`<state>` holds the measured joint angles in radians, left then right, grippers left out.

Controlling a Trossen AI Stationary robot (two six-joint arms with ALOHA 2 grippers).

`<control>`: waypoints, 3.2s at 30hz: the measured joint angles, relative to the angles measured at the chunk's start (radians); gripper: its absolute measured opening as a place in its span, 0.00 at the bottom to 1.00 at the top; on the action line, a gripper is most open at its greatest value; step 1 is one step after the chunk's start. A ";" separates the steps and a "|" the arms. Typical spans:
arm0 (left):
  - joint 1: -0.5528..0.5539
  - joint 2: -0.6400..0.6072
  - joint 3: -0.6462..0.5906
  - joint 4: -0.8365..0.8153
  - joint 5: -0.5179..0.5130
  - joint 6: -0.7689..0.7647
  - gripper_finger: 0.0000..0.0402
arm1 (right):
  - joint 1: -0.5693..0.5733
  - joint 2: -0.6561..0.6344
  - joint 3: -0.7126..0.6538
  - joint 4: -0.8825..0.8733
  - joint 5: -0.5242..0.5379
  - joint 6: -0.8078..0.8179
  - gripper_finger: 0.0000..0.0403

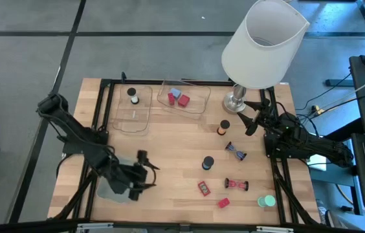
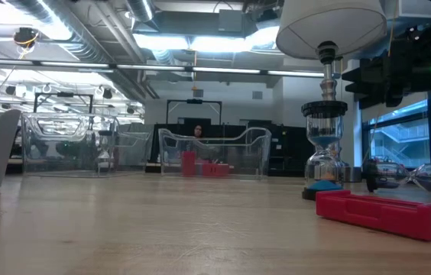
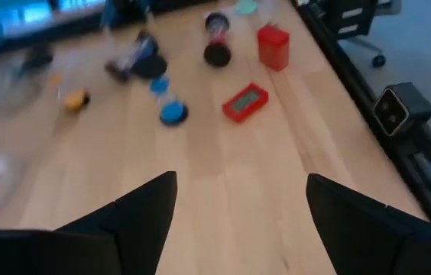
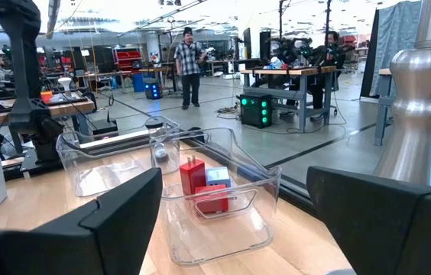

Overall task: Pick & Place Office items
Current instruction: Move the orange hourglass from the right to the left side of the table

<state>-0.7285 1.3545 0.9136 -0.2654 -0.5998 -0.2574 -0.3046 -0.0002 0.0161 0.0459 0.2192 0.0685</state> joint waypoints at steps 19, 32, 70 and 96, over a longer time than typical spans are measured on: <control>0.001 0.110 -0.007 0.130 -0.059 0.002 0.64 | 0.000 0.000 0.000 0.000 0.000 0.000 0.81; -0.072 -0.032 -0.007 -0.147 -0.274 -0.100 0.60 | 0.000 0.000 0.000 0.011 0.083 -0.005 0.81; -0.080 -0.229 -0.007 -0.382 -0.533 -0.126 0.60 | 0.000 0.000 0.000 0.013 0.062 0.730 0.81; -0.032 -0.229 -0.007 -0.382 -0.656 -0.095 0.60 | 0.176 0.187 0.000 0.326 -0.083 0.127 0.81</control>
<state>-0.7603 1.1252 0.9062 -0.6476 -1.2560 -0.3527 -0.1285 0.1864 0.0158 0.3720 0.1366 0.1953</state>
